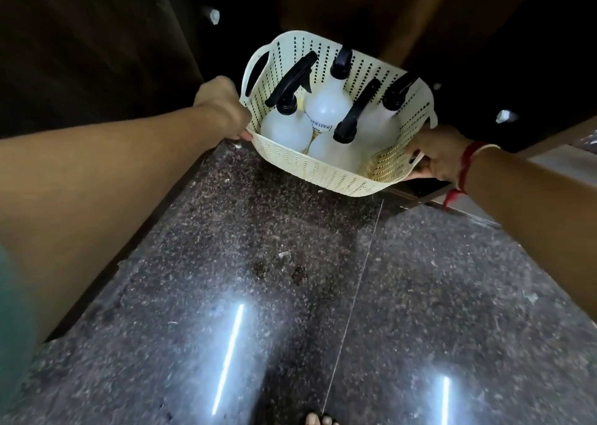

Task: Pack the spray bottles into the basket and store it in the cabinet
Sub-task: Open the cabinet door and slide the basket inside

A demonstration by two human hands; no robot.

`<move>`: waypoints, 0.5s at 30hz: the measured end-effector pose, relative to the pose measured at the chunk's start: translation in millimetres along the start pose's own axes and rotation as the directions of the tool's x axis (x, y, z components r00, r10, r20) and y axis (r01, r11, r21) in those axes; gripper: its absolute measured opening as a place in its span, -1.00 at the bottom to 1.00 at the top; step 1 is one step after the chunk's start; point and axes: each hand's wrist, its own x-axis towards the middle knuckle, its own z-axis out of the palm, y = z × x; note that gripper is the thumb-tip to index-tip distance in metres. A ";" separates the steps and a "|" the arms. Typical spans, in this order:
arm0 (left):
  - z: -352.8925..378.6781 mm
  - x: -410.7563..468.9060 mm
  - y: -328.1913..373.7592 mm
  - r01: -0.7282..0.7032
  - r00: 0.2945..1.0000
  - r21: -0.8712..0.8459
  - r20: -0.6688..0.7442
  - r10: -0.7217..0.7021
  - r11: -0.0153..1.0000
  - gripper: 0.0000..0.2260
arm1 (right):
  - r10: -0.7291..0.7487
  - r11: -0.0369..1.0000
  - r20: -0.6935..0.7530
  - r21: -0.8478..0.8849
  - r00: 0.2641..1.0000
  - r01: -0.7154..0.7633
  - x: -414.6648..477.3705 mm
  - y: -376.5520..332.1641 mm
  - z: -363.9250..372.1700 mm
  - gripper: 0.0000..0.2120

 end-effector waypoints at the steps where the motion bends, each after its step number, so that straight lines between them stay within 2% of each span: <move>1: -0.2 2.0 2.1 -0.001 1.000 0.005 -0.001 0.001 1.000 -0.83 | -0.003 1.000 0.000 -0.001 1.000 0.003 3.9 -3.4 0.0 -0.55; 8: 3.9 10.8 15.5 0.017 0.999 0.018 -0.044 -0.017 1.000 -0.80 | 0.014 1.000 -0.024 -0.026 1.000 -0.014 22.2 -24.7 -3.5 -0.52; 13: 8.1 24.0 29.3 0.067 0.996 -0.027 -0.055 -0.068 0.997 -0.77 | -0.011 0.997 -0.009 -0.077 1.000 0.010 22.8 -38.0 -3.4 -0.83; 15: 7.5 30.3 34.7 0.068 0.996 -0.023 -0.063 -0.070 0.997 -0.78 | -0.010 0.994 -0.003 -0.106 1.000 0.009 27.8 -43.4 -5.1 -0.86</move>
